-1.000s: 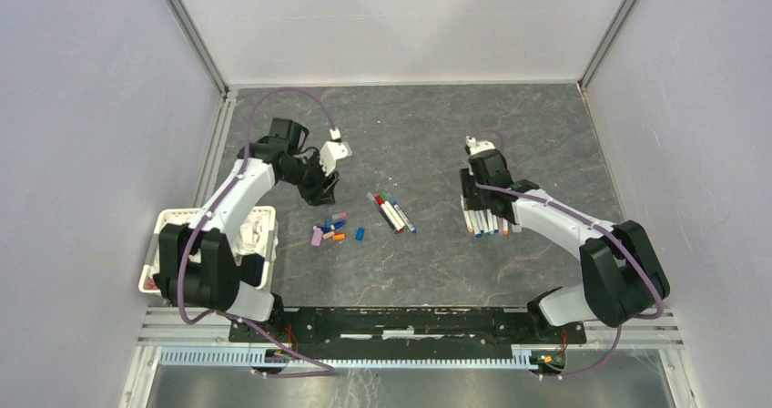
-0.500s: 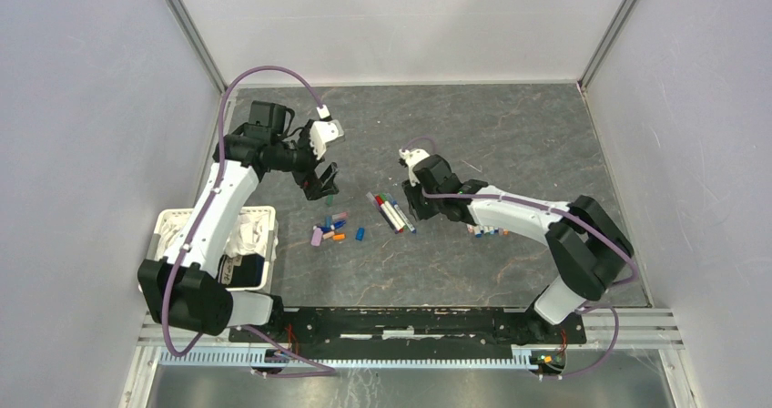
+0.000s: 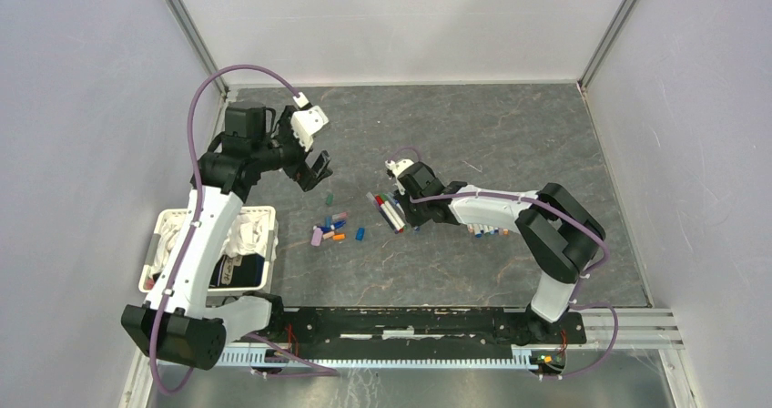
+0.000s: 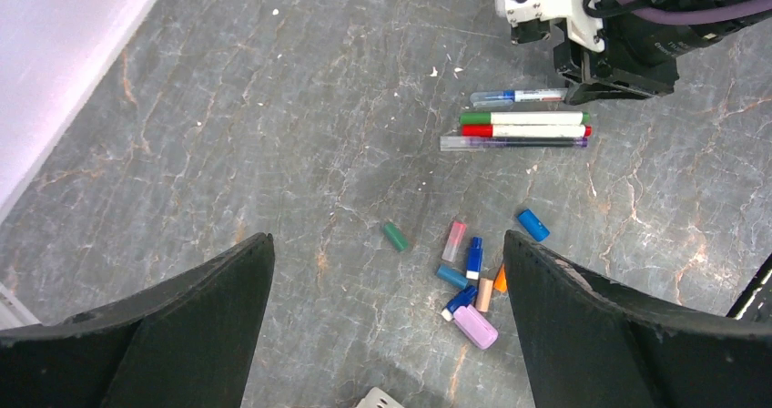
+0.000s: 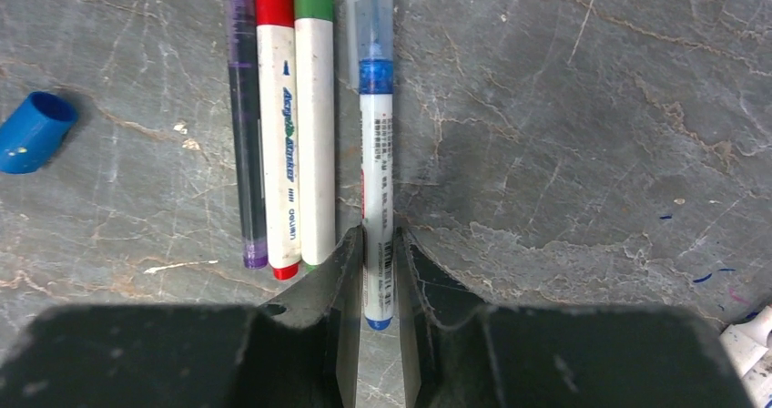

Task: Open the pen caps

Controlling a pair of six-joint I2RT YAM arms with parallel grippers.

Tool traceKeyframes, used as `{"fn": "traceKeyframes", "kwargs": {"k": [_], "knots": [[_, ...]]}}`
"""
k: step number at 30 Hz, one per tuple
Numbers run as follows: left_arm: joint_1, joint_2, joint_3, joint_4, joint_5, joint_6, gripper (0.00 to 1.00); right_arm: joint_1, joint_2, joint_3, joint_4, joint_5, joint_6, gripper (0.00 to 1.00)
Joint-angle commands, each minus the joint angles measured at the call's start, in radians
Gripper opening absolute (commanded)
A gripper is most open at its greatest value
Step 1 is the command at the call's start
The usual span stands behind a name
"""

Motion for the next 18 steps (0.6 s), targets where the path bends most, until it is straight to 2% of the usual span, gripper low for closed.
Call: {"fn": "traceKeyframes", "kwargs": {"k": [1, 5, 8, 11, 16, 18], "knots": [[0.003, -0.015, -0.011, 0.054, -0.008, -0.057, 1.0, 0.001, 0.022, 0.016, 0.008, 0.054, -0.019, 0.24], [0.003, 0.01, -0.004, 0.071, -0.051, -0.099, 1.0, 0.0, 0.037, 0.015, -0.001, 0.091, -0.032, 0.3], [0.003, 0.048, -0.01, 0.052, -0.038, -0.104, 1.0, 0.001, 0.048, 0.016, -0.002, 0.091, -0.04, 0.3], [0.003, 0.11, 0.008, -0.046, 0.065, -0.031, 1.0, -0.005, 0.039, 0.009, 0.007, 0.062, -0.034, 0.22], [-0.003, 0.103, -0.082, -0.054, 0.145, 0.031, 1.0, -0.036, -0.056, -0.026, 0.04, -0.039, -0.02, 0.03], [-0.015, 0.084, -0.125, -0.057, 0.168, 0.076, 1.0, -0.052, -0.107, -0.028, 0.037, -0.073, -0.024, 0.0]]}}
